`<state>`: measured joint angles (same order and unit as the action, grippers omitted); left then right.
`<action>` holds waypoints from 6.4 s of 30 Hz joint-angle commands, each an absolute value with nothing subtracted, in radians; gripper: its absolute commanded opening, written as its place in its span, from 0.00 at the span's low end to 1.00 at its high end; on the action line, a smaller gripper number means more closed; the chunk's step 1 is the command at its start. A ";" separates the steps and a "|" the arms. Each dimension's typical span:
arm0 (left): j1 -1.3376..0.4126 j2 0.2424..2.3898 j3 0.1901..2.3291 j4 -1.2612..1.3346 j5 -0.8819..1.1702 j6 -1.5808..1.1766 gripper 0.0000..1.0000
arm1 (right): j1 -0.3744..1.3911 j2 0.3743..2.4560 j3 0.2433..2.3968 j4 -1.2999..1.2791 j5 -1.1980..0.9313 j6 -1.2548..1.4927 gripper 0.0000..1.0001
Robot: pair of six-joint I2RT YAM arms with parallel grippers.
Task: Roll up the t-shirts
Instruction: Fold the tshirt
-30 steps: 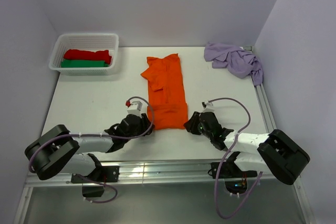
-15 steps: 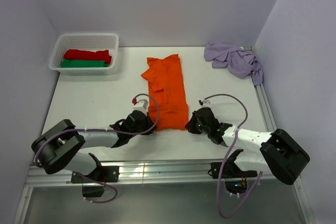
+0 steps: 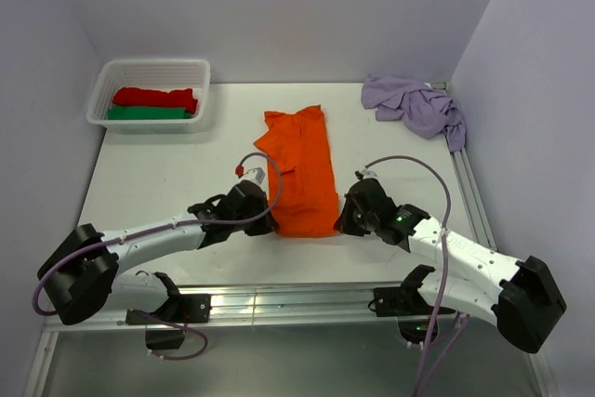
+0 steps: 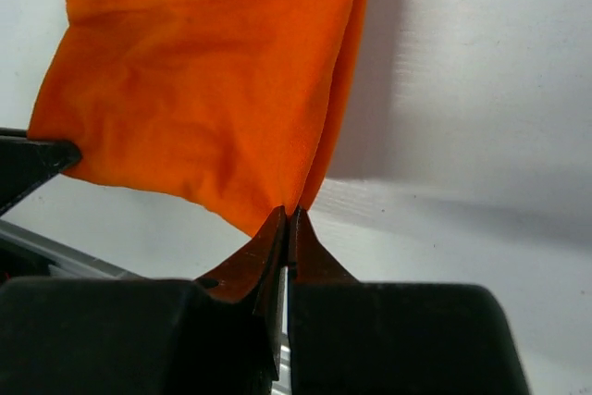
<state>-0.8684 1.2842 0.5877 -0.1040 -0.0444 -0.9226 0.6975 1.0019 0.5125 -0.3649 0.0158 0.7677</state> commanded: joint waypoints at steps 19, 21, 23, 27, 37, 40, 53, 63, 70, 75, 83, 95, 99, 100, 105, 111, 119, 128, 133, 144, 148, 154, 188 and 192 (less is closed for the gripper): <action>-0.701 1.425 0.880 -0.268 0.146 -0.911 0.00 | 0.425 1.199 0.814 -0.531 -0.210 0.572 0.00; -0.677 1.442 0.908 -0.281 0.161 -0.894 0.00 | 0.414 1.221 0.854 -0.532 -0.219 0.563 0.00; -0.664 1.468 0.955 -0.304 0.172 -0.873 0.00 | 0.402 1.252 0.883 -0.541 -0.224 0.558 0.00; -0.623 1.514 1.025 -0.336 0.219 -0.848 0.00 | 0.376 1.330 0.974 -0.558 -0.238 0.548 0.00; -0.496 1.673 1.117 -0.316 0.310 -0.802 0.00 | 0.336 1.552 1.132 -0.529 -0.276 0.552 0.00; -0.453 1.733 1.141 -0.287 0.345 -0.795 0.00 | 0.328 1.612 1.167 -0.519 -0.276 0.555 0.00; -0.382 1.945 1.324 -0.284 0.443 -0.767 0.00 | 0.293 1.833 1.354 -0.528 -0.252 0.581 0.00; -0.382 1.963 1.325 -0.262 0.437 -0.785 0.05 | 0.270 1.898 1.361 -0.497 -0.232 0.588 0.00; -0.382 1.954 1.324 -0.229 0.430 -0.808 0.22 | 0.265 1.922 1.407 -0.500 -0.227 0.591 0.02; -0.382 1.904 1.342 -0.245 0.397 -0.819 0.41 | 0.256 1.876 1.413 -0.494 -0.221 0.606 0.45; -0.383 1.815 1.482 -0.462 0.224 -0.746 0.78 | 0.250 1.737 1.405 -0.526 -0.256 0.592 0.42; -0.538 1.775 1.279 -0.330 0.293 -0.833 0.01 | 0.290 1.747 1.250 -0.459 -0.370 0.612 0.00; -0.549 1.816 1.284 -0.295 0.318 -0.831 0.00 | 0.290 1.796 1.261 -0.452 -0.374 0.620 0.00; -0.549 1.825 1.290 -0.293 0.318 -0.828 0.00 | 0.290 1.819 1.267 -0.454 -0.371 0.617 0.00; -0.548 1.899 1.342 -0.304 0.314 -0.807 0.00 | 0.290 1.897 1.319 -0.471 -0.341 0.609 0.00; -0.537 1.925 1.359 -0.302 0.318 -0.790 0.00 | 0.281 1.983 1.408 -0.459 -0.322 0.624 0.00; -0.508 1.941 1.364 -0.316 0.276 -0.761 0.00 | 0.259 2.026 1.493 -0.466 -0.304 0.638 0.00; -0.497 1.890 1.376 -0.350 0.273 -0.772 0.00 | 0.259 1.930 1.451 -0.480 -0.391 0.597 0.01; -0.529 1.849 1.367 -0.384 0.305 -0.807 0.00 | 0.297 1.852 1.389 -0.517 -0.488 0.571 0.00; -0.653 1.643 1.006 0.056 0.132 -0.950 0.01 | 0.362 1.687 0.870 0.150 -0.591 0.850 0.00; -0.693 1.744 0.973 0.136 0.143 -0.969 0.00 | 0.380 1.761 0.850 0.179 -0.577 0.853 0.00; -0.687 1.851 0.969 0.134 0.135 -0.950 0.00 | 0.335 1.796 0.853 0.130 -0.540 0.816 0.00; -0.643 1.433 0.752 0.048 0.080 -0.778 0.20 | 0.254 1.409 0.707 -0.097 -0.296 0.549 0.63; -0.643 1.235 0.632 0.067 0.006 -0.738 0.36 | 0.408 1.252 0.571 0.033 -0.115 0.584 0.62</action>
